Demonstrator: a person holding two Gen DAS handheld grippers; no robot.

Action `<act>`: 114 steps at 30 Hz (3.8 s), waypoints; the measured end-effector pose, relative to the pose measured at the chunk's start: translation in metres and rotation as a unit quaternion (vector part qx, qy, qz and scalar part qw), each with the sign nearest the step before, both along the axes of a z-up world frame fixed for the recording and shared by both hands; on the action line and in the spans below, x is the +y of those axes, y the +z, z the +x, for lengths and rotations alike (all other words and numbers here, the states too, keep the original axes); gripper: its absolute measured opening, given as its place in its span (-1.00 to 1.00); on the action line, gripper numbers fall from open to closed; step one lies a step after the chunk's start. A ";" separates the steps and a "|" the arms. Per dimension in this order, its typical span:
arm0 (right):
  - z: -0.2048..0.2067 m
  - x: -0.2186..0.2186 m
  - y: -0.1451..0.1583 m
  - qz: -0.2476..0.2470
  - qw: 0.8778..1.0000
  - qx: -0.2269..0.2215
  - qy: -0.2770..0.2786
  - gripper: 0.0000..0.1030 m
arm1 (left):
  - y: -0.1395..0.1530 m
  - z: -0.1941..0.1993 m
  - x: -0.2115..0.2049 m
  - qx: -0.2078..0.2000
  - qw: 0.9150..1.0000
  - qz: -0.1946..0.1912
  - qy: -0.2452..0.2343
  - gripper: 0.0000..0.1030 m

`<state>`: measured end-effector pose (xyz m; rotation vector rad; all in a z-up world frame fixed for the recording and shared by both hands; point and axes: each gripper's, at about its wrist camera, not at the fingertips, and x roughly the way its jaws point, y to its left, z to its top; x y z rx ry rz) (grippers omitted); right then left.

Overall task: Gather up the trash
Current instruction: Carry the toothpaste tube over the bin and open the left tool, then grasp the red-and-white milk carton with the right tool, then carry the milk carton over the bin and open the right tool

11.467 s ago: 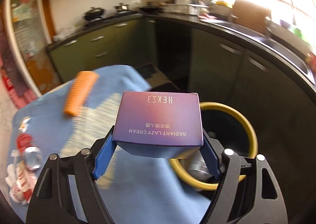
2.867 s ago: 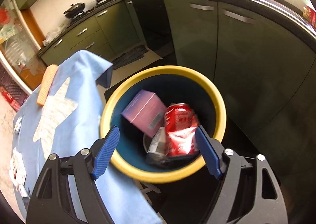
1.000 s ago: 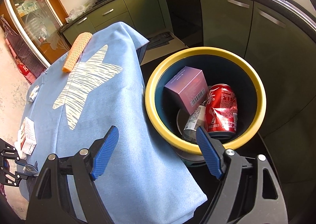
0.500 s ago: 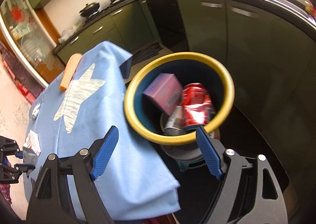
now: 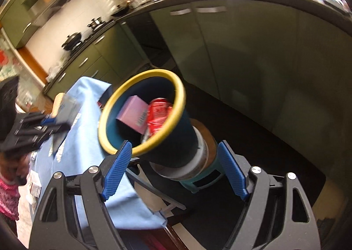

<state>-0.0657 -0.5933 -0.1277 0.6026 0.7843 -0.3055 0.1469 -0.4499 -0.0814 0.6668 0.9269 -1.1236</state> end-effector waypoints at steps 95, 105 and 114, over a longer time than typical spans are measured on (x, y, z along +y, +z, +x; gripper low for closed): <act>0.156 0.424 0.047 -0.110 0.857 -0.051 0.501 -0.04 | 0.043 -0.127 0.500 -0.139 0.853 -0.133 0.485 0.91; 0.144 0.269 0.041 -0.122 0.942 -0.024 0.313 -0.03 | 0.043 -0.119 0.472 -0.133 0.870 -0.128 0.457 0.91; 0.148 0.130 0.021 -0.148 0.979 0.029 0.136 -0.03 | 0.039 -0.111 0.440 -0.127 0.885 -0.119 0.432 0.91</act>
